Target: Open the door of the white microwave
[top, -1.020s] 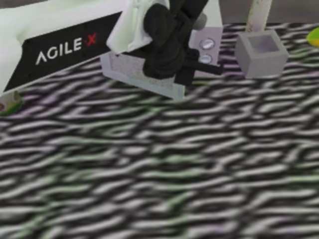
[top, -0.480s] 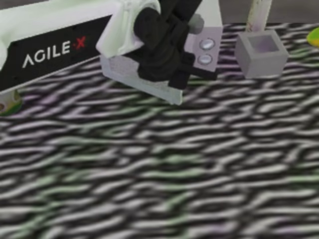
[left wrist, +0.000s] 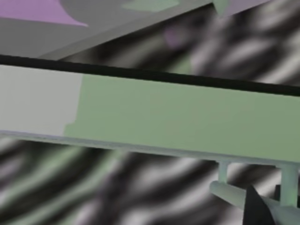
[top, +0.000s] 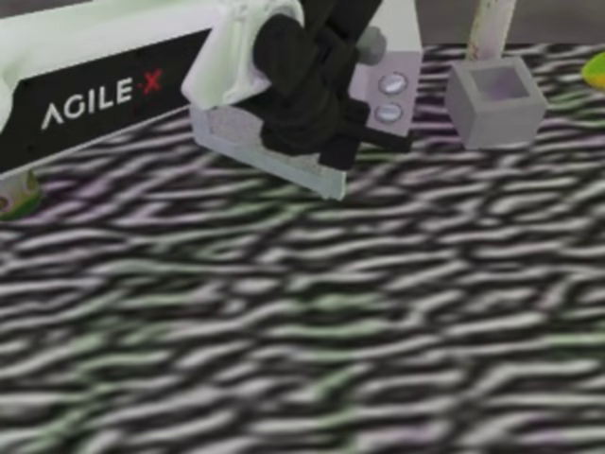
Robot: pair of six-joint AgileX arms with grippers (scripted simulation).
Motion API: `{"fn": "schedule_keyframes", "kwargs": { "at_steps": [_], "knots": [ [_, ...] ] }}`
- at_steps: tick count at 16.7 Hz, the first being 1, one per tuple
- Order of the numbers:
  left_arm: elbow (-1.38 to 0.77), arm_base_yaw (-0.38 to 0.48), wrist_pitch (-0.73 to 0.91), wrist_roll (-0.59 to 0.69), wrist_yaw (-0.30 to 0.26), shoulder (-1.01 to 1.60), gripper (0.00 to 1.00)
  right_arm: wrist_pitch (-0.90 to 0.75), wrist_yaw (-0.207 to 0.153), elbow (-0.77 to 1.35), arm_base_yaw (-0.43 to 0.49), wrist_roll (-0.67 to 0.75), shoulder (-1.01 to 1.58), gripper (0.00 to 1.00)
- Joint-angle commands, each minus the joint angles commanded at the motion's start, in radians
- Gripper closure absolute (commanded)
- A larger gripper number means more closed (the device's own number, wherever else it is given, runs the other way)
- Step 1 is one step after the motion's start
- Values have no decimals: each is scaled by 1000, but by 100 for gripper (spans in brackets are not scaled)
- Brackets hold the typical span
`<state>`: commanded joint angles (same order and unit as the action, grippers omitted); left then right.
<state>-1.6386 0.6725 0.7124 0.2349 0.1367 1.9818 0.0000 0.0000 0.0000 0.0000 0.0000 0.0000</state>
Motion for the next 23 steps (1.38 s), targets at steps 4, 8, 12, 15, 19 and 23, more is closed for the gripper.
{"fn": "schedule_keyframes", "kwargs": {
  "at_steps": [4, 8, 12, 15, 19, 23],
  "knots": [
    [0, 0, 0, 0, 0, 0, 100, 0, 0, 0, 0, 0, 0, 0],
    [0, 0, 0, 0, 0, 0, 100, 0, 0, 0, 0, 0, 0, 0],
    [0, 0, 0, 0, 0, 0, 100, 0, 0, 0, 0, 0, 0, 0],
    [0, 0, 0, 0, 0, 0, 100, 0, 0, 0, 0, 0, 0, 0],
    [27, -1, -10, -21, -19, -18, 100, 0, 0, 0, 0, 0, 0, 0],
    [79, -18, -32, -78, -44, -56, 100, 0, 0, 0, 0, 0, 0, 0]
  ]
}}
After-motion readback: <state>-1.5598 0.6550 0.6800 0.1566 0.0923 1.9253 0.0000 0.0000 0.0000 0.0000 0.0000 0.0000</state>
